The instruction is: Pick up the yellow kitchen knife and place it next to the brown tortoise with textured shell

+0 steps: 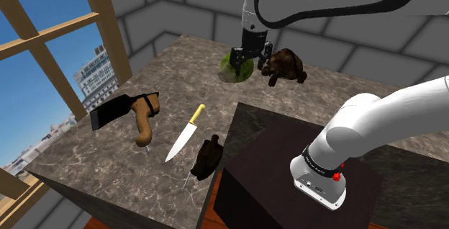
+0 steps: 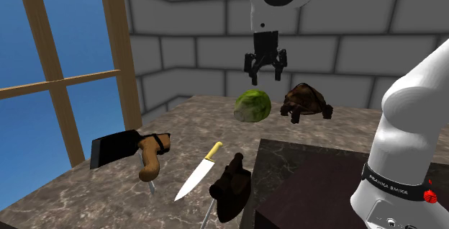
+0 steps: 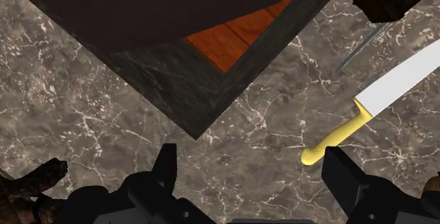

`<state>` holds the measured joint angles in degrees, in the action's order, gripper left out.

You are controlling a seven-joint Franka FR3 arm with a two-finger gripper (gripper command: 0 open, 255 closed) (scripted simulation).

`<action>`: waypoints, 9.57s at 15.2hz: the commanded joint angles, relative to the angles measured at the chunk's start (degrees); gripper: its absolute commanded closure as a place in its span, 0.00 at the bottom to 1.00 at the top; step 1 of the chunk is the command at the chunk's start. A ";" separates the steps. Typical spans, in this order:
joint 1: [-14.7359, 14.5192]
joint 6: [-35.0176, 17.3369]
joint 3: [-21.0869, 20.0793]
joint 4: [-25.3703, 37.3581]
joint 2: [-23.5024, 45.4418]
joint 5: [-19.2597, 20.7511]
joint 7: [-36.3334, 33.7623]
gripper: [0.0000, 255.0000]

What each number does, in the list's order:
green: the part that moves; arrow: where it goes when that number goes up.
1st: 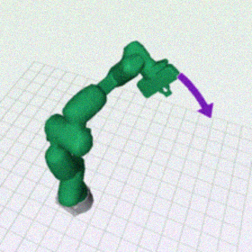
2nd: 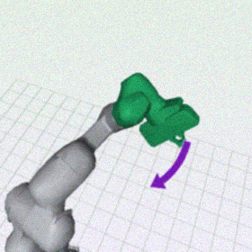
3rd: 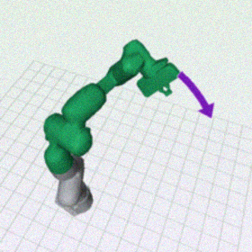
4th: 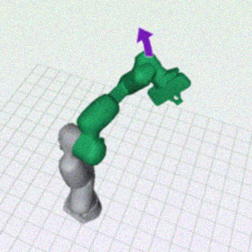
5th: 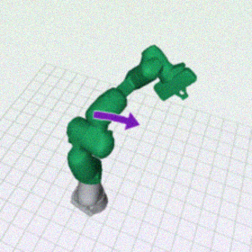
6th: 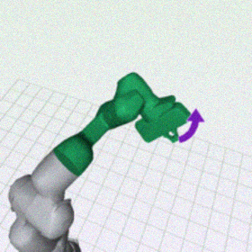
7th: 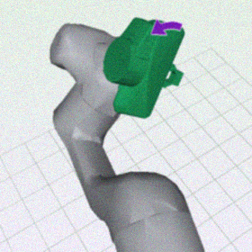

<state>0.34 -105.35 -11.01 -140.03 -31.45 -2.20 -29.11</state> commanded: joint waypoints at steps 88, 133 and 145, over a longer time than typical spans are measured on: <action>-0.68 -6.03 -10.09 26.02 35.31 -5.54 -43.06 1.00; 18.22 8.53 20.14 -1.04 -2.69 5.90 0.09 1.00; 25.25 8.05 33.96 4.22 1.69 15.49 17.01 1.00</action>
<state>25.14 -97.14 21.60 -136.95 -30.87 12.62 -13.82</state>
